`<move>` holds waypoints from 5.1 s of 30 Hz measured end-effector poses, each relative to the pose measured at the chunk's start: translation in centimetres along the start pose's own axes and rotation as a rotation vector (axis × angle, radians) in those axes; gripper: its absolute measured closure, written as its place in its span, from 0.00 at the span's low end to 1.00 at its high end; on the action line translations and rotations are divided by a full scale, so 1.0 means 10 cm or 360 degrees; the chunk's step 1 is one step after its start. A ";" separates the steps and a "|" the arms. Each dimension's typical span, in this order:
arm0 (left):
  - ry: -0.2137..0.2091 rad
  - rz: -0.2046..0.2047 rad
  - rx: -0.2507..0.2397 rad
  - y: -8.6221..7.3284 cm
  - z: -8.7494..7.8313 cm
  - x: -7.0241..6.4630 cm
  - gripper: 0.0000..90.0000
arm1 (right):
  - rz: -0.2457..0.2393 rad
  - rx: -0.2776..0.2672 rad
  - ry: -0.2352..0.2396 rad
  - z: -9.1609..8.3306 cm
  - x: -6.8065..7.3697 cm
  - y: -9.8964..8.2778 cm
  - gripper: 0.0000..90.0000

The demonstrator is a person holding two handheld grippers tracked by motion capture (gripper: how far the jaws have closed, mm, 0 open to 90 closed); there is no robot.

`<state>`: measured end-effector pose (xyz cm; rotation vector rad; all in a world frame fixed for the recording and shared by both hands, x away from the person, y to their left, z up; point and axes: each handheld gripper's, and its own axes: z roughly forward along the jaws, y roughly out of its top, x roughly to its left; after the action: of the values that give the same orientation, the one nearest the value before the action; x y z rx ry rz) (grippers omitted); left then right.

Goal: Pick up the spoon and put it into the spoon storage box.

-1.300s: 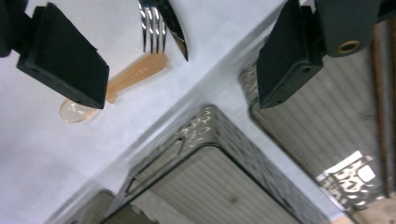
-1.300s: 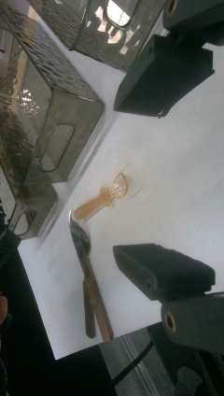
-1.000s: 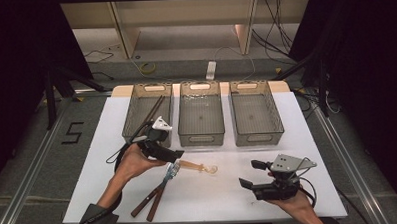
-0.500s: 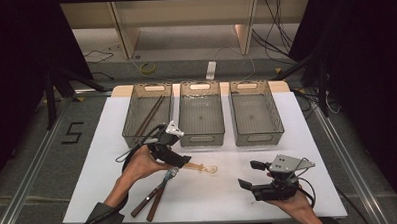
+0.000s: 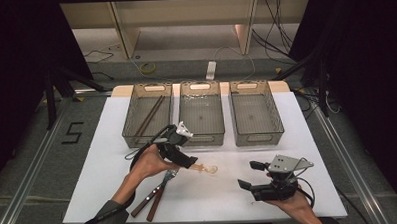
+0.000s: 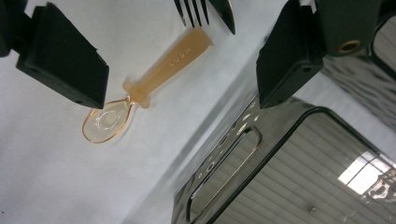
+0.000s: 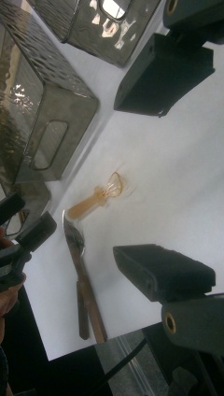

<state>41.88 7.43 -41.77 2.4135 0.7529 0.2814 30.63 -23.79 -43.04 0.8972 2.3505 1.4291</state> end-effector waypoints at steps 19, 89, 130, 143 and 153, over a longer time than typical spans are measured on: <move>-0.0084 0.0091 0.0159 -0.03 0.28 -0.04 0.37 | -0.0006 0.0008 -0.0009 0.01 0.01 0.01 0.29; -0.0174 0.0292 0.0302 -0.10 0.49 -0.04 0.83 | -0.0045 0.0046 -0.0008 0.03 0.04 0.00 0.29; 0.0041 -0.0096 -0.0240 0.20 -0.17 0.15 0.83 | -0.0027 0.0026 -0.0004 0.01 0.03 0.00 0.29; 0.0103 -0.0234 -0.0305 0.41 -0.12 0.39 0.83 | -0.0015 0.0021 0.0006 0.01 0.03 0.00 0.29; 0.0139 -0.0310 -0.0308 0.52 -0.03 0.51 0.83 | -0.0023 0.0021 0.0012 0.01 0.03 0.00 0.29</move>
<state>48.28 7.08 -38.34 2.1405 0.9477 0.3648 30.41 -23.54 -43.07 0.8780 2.3696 1.4154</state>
